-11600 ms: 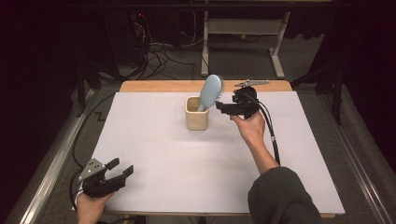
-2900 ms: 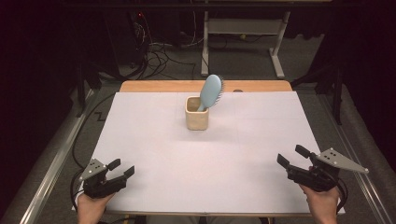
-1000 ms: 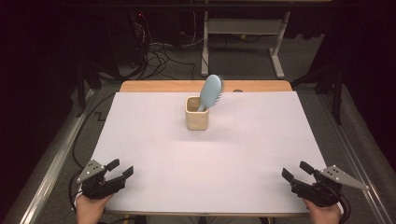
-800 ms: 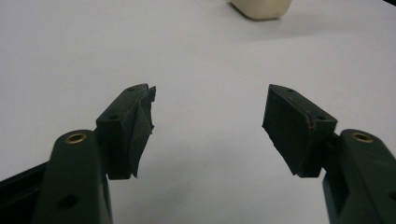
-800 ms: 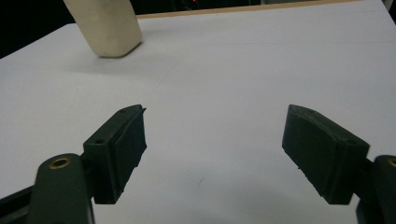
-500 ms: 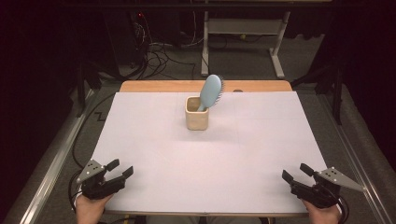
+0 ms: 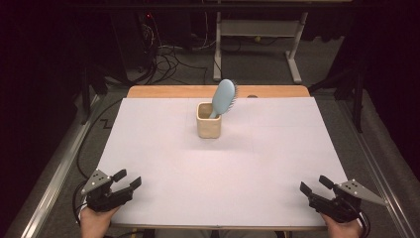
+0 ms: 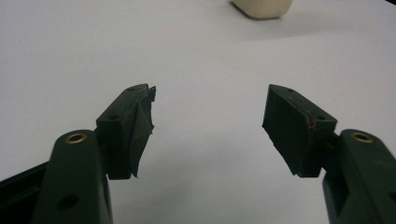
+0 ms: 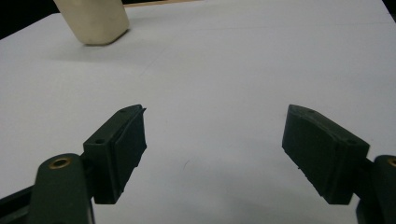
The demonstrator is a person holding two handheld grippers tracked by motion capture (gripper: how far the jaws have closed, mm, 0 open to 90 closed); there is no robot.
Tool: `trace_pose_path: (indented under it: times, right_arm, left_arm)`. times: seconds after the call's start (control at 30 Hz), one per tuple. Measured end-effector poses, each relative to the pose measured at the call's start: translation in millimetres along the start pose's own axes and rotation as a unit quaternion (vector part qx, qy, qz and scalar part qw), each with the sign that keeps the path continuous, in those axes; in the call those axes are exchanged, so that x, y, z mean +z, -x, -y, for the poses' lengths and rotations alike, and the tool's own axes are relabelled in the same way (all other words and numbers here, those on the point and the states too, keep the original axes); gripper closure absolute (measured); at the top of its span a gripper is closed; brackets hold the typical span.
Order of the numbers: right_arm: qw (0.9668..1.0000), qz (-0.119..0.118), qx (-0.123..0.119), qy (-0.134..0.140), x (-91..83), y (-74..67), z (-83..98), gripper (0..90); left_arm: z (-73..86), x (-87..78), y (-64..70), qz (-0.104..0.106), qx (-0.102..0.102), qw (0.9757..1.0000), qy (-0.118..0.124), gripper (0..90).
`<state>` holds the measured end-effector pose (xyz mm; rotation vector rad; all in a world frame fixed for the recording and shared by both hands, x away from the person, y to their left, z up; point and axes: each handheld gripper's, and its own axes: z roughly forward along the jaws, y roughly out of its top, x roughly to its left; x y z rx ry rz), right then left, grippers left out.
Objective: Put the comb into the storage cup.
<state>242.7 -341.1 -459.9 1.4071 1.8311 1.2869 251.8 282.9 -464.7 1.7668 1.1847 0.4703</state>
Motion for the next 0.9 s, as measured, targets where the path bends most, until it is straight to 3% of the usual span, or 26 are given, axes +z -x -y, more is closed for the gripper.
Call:
trace_pose_path:
  times: [0.9]
  right_arm:
    - [0.9999,0.003,-0.006,-0.007,1.2,0.7,2.0,22.1]
  left_arm:
    - [-0.5,2.1,-1.4,0.003,-0.003,1.0000,-0.003,33.5]
